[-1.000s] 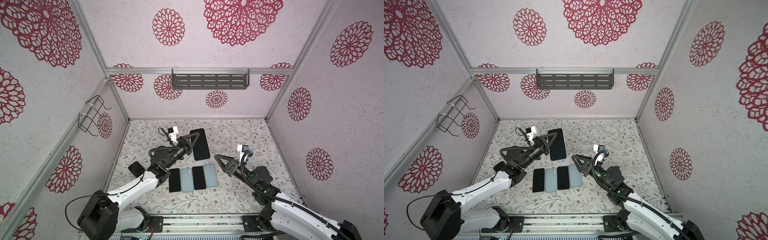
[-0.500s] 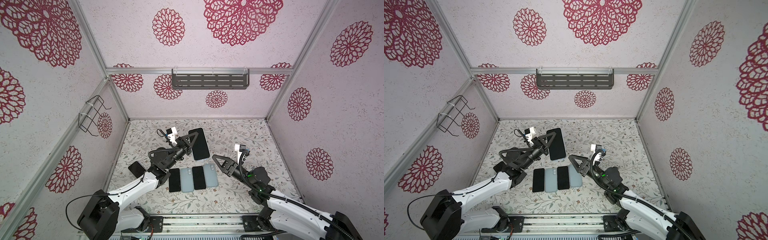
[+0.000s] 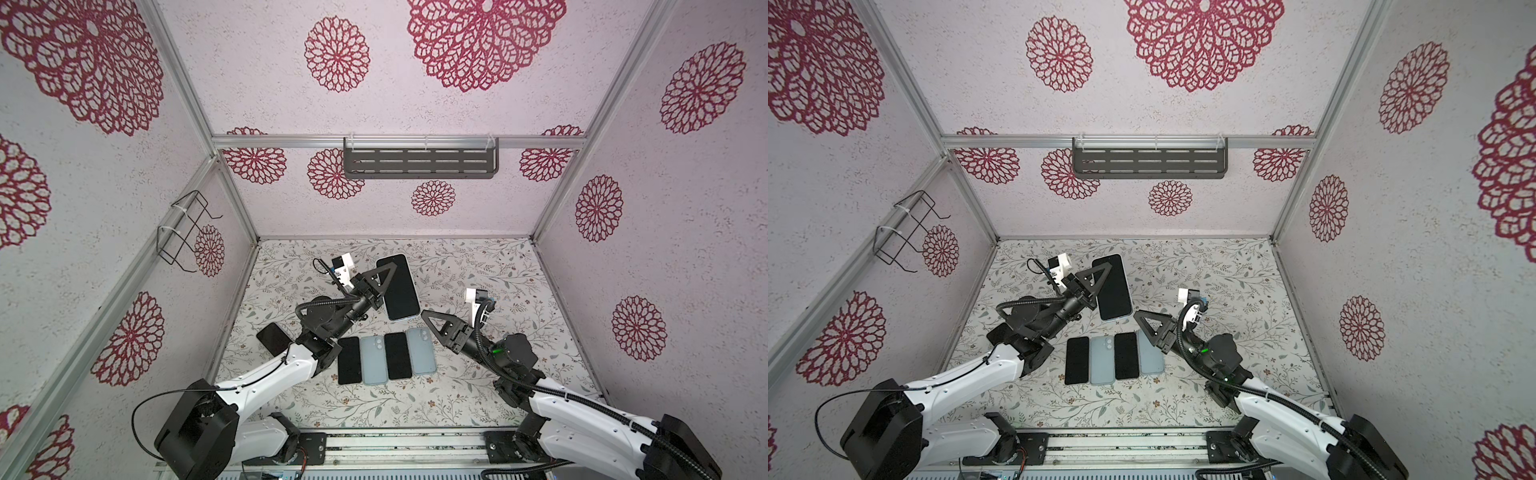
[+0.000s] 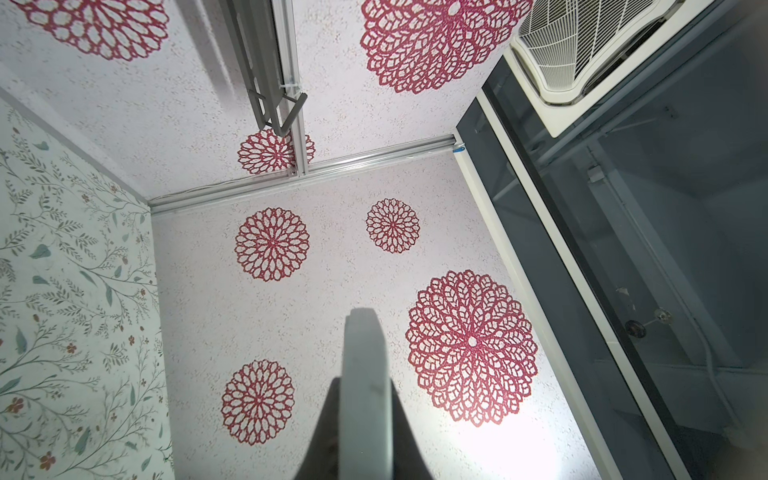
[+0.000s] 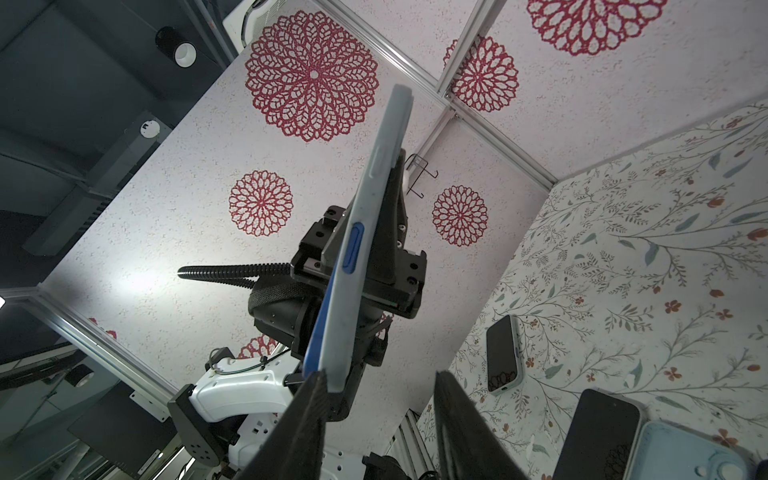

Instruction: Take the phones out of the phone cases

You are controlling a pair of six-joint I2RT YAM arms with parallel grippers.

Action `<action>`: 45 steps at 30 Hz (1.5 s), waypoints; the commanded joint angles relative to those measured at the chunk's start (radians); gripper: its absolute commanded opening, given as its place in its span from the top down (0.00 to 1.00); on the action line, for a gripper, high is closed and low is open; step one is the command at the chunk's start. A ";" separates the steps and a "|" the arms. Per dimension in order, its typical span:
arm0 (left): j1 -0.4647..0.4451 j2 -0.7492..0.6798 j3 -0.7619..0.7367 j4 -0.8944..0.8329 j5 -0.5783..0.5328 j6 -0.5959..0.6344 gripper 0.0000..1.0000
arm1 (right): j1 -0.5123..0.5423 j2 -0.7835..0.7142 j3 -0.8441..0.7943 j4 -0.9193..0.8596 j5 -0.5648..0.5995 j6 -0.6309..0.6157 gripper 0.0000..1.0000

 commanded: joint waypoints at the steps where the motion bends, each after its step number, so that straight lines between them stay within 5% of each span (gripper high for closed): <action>1: -0.008 0.000 0.003 0.086 -0.007 -0.001 1.00 | 0.008 0.003 0.004 0.077 -0.011 0.013 0.56; 45: -0.021 0.019 -0.002 0.131 -0.029 0.011 1.00 | 0.014 -0.004 -0.015 0.112 -0.018 0.019 0.51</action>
